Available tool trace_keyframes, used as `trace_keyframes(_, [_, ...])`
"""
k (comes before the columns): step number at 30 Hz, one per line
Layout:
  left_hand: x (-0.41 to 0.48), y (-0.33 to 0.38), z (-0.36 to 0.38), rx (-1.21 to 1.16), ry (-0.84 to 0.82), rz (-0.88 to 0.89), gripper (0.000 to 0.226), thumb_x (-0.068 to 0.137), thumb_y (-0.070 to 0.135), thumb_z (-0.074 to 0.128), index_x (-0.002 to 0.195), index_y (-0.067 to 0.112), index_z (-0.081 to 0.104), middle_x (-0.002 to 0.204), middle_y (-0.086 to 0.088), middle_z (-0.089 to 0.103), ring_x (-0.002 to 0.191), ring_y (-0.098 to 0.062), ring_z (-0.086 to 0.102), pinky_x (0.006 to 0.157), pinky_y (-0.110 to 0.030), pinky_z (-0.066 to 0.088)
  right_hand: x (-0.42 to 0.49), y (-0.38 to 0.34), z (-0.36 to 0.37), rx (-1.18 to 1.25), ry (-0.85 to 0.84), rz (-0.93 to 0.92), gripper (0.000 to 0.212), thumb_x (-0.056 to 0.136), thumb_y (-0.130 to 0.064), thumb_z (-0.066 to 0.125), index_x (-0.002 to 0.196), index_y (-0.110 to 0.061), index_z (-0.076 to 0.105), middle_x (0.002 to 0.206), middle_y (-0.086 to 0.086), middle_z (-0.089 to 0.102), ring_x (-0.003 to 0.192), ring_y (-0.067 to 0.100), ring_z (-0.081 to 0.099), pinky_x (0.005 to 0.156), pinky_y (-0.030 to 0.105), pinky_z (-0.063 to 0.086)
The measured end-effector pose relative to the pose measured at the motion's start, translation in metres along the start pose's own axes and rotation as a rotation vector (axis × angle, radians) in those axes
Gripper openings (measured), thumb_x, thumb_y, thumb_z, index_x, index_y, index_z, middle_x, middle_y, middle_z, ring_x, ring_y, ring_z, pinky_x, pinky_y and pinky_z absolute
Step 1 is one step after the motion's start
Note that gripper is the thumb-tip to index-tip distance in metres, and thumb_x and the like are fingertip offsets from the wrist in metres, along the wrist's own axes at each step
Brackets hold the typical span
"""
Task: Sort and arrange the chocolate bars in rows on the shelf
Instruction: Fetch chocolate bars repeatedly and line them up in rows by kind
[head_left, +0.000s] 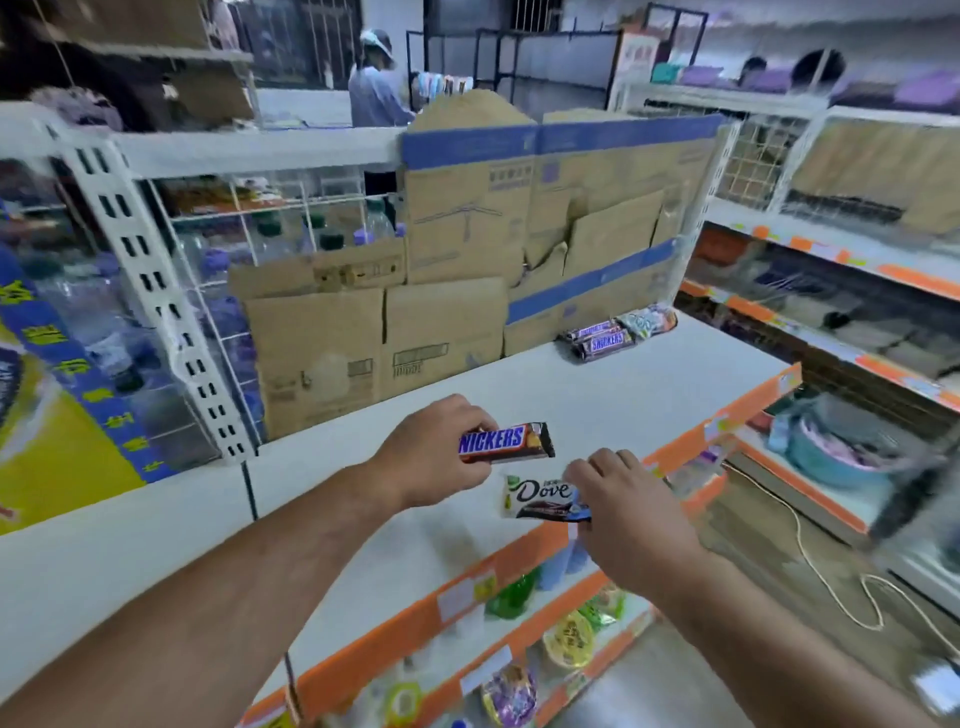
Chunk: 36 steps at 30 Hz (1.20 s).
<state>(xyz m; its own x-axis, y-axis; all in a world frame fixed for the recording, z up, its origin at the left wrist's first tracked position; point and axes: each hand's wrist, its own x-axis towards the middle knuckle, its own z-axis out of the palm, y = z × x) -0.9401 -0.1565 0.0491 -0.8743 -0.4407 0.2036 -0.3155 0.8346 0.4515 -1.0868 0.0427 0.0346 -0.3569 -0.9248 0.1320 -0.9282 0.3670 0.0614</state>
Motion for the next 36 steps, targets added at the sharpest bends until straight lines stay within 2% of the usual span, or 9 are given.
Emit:
trace_keyframes(4, [0.074, 0.000, 0.028, -0.060, 0.014, 0.026, 0.035, 0.074, 0.031, 0.071, 0.108, 0.030, 0.065, 0.099, 0.010, 0.057, 0.090, -0.009, 0.055, 0.083, -0.033, 0.047, 0.038, 0.053, 0.012, -0.019, 0.005, 0.046, 0.036, 0.058, -0.011, 0.064, 0.092, -0.022, 0.056, 0.086, 0.000, 0.054, 0.080, 0.027, 0.053, 0.054, 0.034, 0.044])
trace_keyframes(11, [0.183, 0.009, 0.058, -0.091, 0.022, 0.029, 0.031, 0.075, 0.033, 0.073, 0.104, 0.030, 0.065, 0.097, 0.013, 0.058, 0.089, -0.008, 0.053, 0.070, -0.023, 0.038, 0.098, 0.126, 0.020, -0.015, 0.026, 0.095, 0.031, 0.063, -0.012, 0.057, 0.093, -0.023, 0.055, 0.087, -0.002, 0.053, 0.081, 0.026, 0.051, 0.056, 0.033, 0.042])
trace_keyframes(15, [0.227, 0.017, 0.080, -0.040, 0.033, 0.071, 0.033, 0.074, 0.035, 0.074, 0.105, 0.027, 0.066, 0.094, 0.012, 0.055, 0.091, -0.007, 0.046, 0.071, -0.021, 0.030, 0.118, 0.160, 0.031, 0.011, 0.007, 0.082, 0.032, 0.063, -0.012, 0.056, 0.093, -0.022, 0.055, 0.087, 0.000, 0.053, 0.080, 0.027, 0.050, 0.059, 0.036, 0.045])
trace_keyframes(18, [0.256, 0.019, 0.099, -0.007, 0.025, 0.064, 0.038, 0.074, 0.037, 0.074, 0.109, 0.027, 0.065, 0.104, 0.008, 0.059, 0.096, -0.008, 0.046, 0.075, -0.022, 0.032, 0.132, 0.189, 0.040, 0.017, 0.010, 0.071, 0.031, 0.064, -0.012, 0.057, 0.093, -0.022, 0.056, 0.086, 0.000, 0.054, 0.079, 0.026, 0.050, 0.058, 0.035, 0.045])
trace_keyframes(22, [0.289, 0.027, 0.122, 0.035, 0.012, 0.016, 0.042, 0.075, 0.042, 0.075, 0.112, 0.026, 0.064, 0.111, 0.006, 0.060, 0.104, -0.013, 0.049, 0.085, -0.027, 0.041, 0.152, 0.234, 0.053, 0.045, -0.004, 0.022, 0.030, 0.066, -0.012, 0.054, 0.094, -0.021, 0.055, 0.086, 0.000, 0.052, 0.080, 0.026, 0.049, 0.061, 0.038, 0.046])
trace_keyframes(27, [0.330, 0.043, 0.153, 0.122, 0.037, -0.068, 0.038, 0.079, 0.035, 0.069, 0.114, 0.025, 0.063, 0.114, 0.006, 0.059, 0.108, -0.015, 0.047, 0.086, -0.026, 0.038, 0.183, 0.294, 0.070, 0.064, -0.030, -0.088, 0.031, 0.069, -0.014, 0.054, 0.099, -0.022, 0.055, 0.092, 0.000, 0.053, 0.086, 0.026, 0.050, 0.066, 0.039, 0.047])
trace_keyframes(32, [0.357, 0.057, 0.180, 0.234, 0.040, -0.210, 0.041, 0.083, 0.037, 0.065, 0.122, 0.024, 0.061, 0.120, 0.001, 0.058, 0.114, -0.019, 0.046, 0.095, -0.031, 0.038, 0.209, 0.355, 0.082, 0.101, -0.054, -0.221, 0.030, 0.066, -0.013, 0.054, 0.094, -0.022, 0.055, 0.088, -0.001, 0.053, 0.082, 0.026, 0.050, 0.060, 0.037, 0.046])
trace_keyframes(36, [0.360, 0.066, 0.194, 0.293, 0.136, -0.285, 0.041, 0.083, 0.036, 0.065, 0.122, 0.022, 0.064, 0.118, 0.001, 0.059, 0.112, -0.022, 0.047, 0.098, -0.034, 0.037, 0.224, 0.390, 0.089, 0.124, -0.066, -0.310, 0.031, 0.062, -0.015, 0.055, 0.091, -0.023, 0.055, 0.085, -0.001, 0.053, 0.079, 0.026, 0.050, 0.057, 0.038, 0.046])
